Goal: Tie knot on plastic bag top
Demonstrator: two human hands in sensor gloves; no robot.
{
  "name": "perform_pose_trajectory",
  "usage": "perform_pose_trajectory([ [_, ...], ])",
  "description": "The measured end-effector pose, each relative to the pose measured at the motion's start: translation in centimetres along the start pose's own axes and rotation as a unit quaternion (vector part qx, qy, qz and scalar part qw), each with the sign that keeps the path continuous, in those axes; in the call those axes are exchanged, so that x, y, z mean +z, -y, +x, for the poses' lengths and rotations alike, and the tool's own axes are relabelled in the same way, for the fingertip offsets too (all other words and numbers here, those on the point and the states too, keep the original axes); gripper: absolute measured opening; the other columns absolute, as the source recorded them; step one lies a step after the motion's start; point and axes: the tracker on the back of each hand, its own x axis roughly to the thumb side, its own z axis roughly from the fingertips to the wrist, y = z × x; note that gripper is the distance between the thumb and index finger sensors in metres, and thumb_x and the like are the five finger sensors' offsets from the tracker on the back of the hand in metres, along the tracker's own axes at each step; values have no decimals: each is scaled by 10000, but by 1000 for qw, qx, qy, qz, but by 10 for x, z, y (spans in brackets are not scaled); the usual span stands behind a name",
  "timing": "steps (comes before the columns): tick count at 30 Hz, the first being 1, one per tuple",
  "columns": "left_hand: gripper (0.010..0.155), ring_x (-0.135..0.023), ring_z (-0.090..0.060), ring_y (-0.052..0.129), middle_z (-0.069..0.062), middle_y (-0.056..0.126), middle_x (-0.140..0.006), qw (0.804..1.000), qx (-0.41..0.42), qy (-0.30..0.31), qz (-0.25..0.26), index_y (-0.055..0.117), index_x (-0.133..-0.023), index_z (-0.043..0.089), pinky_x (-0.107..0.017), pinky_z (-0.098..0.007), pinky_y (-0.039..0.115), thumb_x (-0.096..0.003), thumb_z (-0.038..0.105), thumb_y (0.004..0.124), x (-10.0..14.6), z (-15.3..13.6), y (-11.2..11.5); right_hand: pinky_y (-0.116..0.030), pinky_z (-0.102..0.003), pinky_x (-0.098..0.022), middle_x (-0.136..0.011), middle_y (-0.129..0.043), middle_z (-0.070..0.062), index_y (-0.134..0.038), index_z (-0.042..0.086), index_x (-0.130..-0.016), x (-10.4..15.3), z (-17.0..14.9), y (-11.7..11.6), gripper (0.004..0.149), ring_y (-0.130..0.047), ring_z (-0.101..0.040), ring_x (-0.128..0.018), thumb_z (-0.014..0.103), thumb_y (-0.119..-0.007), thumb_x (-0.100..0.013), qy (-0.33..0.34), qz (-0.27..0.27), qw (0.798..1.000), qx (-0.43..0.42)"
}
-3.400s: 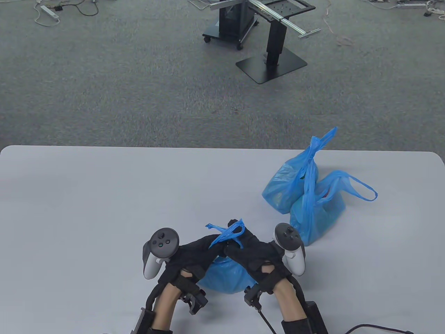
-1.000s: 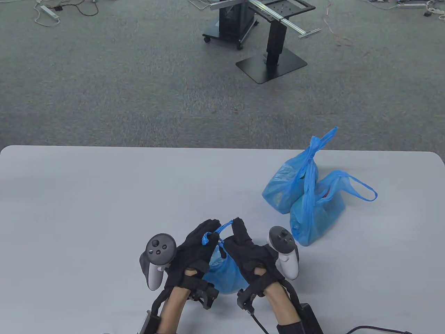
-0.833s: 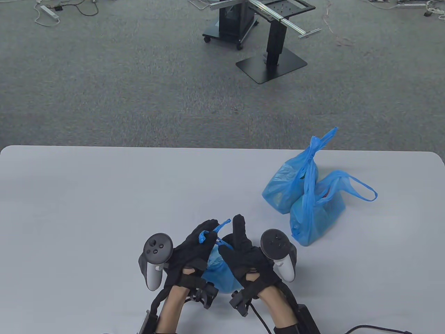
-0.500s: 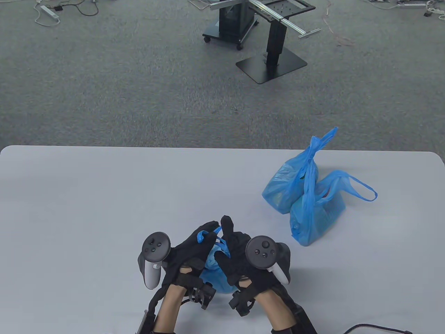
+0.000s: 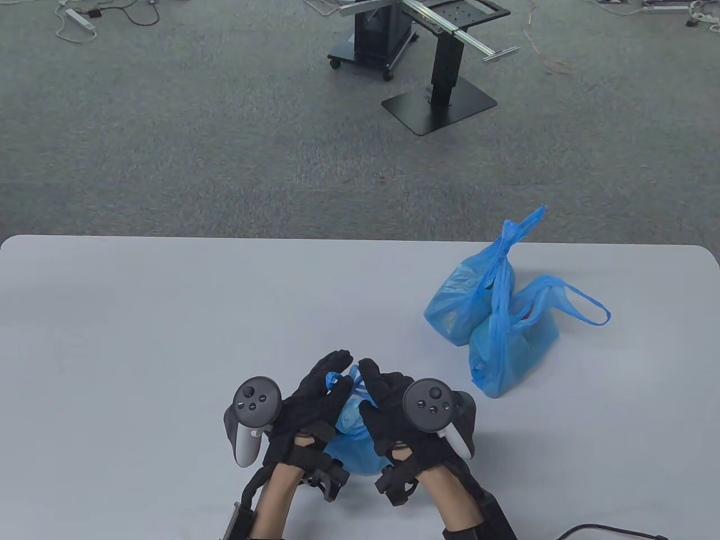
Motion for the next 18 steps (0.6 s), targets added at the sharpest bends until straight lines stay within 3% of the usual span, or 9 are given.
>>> perform_pose_trajectory([
  [7,535,-1146,-302,578,85,621,-1169,1000,9,5,-13,753,-1052,343,-812,-622,460,-553,535,731,0,1,1,-442,-601,-779,-806,-712,52,-549,299,-1035,-1,-4,0,597,-729,-285,-765,366,-768,-483,-8,2,1000,-18],
  [18,500,-1133,-297,615,79,684,-1137,1000,-2,15,-18,837,-976,289,-808,-619,480,-547,530,746,-1,2,1,-470,-604,-760,-802,-741,36,-687,277,-983,-6,-21,3,505,-746,-297,-770,386,-734,-492,-43,34,989,-140],
])
